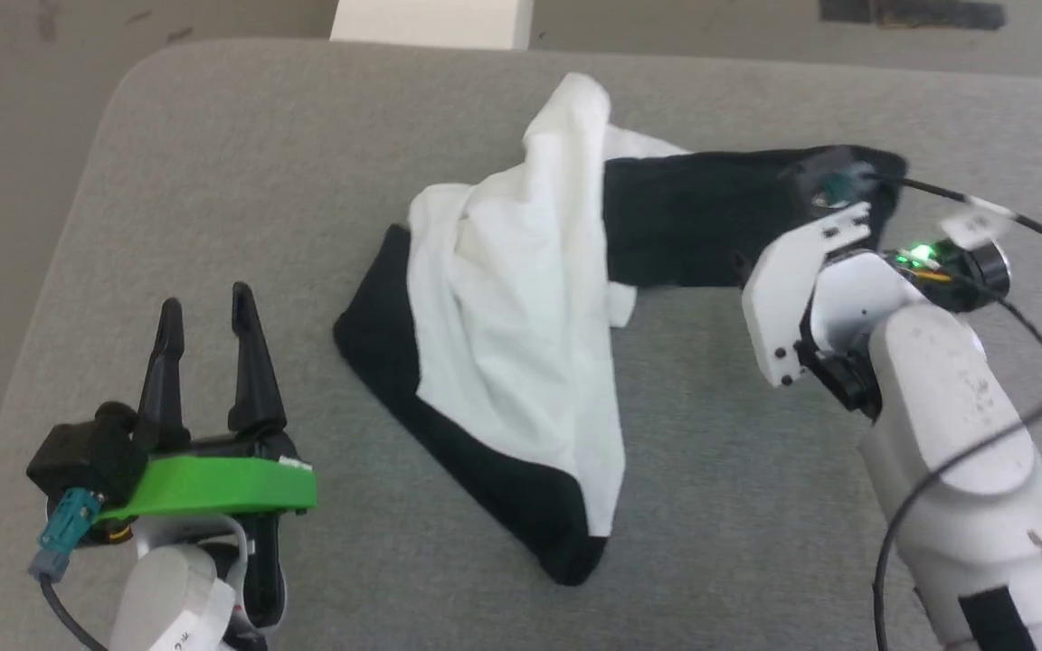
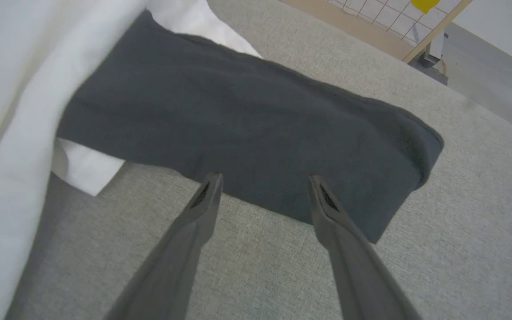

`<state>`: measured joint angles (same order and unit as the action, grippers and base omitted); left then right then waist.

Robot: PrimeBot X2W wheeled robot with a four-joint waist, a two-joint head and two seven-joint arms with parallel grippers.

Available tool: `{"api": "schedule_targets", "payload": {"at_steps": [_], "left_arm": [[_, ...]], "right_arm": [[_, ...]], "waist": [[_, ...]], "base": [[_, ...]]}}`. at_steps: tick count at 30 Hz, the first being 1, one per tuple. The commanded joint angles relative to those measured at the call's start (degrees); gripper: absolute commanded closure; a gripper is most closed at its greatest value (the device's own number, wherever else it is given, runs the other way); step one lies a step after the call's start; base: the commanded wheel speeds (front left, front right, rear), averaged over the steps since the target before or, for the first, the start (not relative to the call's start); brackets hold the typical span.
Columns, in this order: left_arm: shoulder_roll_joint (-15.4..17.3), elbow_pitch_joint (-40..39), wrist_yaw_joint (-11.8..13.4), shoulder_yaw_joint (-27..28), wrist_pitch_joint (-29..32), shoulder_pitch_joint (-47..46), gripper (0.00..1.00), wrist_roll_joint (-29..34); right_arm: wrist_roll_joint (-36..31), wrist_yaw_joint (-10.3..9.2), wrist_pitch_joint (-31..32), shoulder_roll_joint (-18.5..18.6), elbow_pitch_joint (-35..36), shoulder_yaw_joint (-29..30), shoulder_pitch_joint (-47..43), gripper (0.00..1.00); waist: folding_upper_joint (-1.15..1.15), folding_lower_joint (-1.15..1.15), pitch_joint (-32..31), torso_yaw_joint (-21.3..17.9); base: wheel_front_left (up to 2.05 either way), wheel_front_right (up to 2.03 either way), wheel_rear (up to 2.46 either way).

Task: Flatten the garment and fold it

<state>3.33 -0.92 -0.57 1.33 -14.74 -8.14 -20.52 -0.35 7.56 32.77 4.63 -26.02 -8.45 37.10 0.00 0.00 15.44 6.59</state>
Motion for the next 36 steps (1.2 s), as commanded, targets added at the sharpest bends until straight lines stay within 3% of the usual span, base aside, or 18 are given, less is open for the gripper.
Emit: {"api": "schedule_targets", "payload": {"at_steps": [1, 5, 12, 13, 15, 20, 27, 36], "left_arm": [[-0.24, -0.03, -0.58, 0.19, -0.25, -1.14, 0.0, 0.17], [-0.41, 0.01, -0.86, -0.12, -0.25, -1.88, 0.0, -0.46], [-0.44, -1.68, 1.04, 0.04, -0.25, -1.95, 0.0, -3.38], [-0.44, -1.88, 1.13, 0.17, -0.25, -1.82, 0.0, -3.27], [-0.44, -2.24, 1.23, 0.18, -0.25, -1.59, 0.0, -2.99], [-0.45, -3.13, 1.73, 0.38, -0.26, -1.16, 0.0, -3.12], [-0.45, -3.86, 1.59, 0.98, -0.26, 0.8, 0.0, -2.61], [-0.45, -4.15, 1.4, 1.05, -0.26, 2.36, 0.0, -2.18]], "right_arm": [[-1.07, -0.08, 1.93, 0.69, -1.82, -1.74, 1.49, 0.0], [-2.04, -0.08, 5.13, 1.83, -5.93, -5.44, 4.27, 0.0], [-1.56, -0.08, 6.55, 2.81, -11.46, -8.99, 4.73, 0.0], [-1.09, -0.08, 6.85, 2.98, -12.11, -9.22, 4.66, 0.55], [0.0, -0.08, 5.77, 3.3, -12.32, -9.34, 4.75, 1.0], [3.77, -0.08, -0.91, 4.63, -10.26, -6.05, 4.46, 1.0], [9.81, -0.08, -8.28, 7.98, -1.6, 4.88, -1.54, 1.0], [9.91, -0.08, -4.14, 16.27, 11.15, 26.38, -13.91, 1.0]], "waist": [[0.0, 0.0, 3.48, 3.68], [0.0, 0.0, 5.13, 5.26], [0.0, 0.0, 5.52, 5.72], [0.0, 0.0, 5.38, 5.44], [0.0, 0.0, 5.08, 4.98], [0.0, 0.0, 3.65, 3.33], [0.0, 0.0, 0.16, -0.57], [0.0, 0.0, -2.25, -4.69]], "base": [[0.0, 0.0, 0.0], [0.0, 0.0, 0.0], [0.0, 0.0, 0.0], [0.0, 0.0, 0.0], [0.0, 0.0, 0.0], [0.0, 0.0, 0.0], [0.0, 0.0, 0.0], [0.0, 0.0, 0.0]]}}
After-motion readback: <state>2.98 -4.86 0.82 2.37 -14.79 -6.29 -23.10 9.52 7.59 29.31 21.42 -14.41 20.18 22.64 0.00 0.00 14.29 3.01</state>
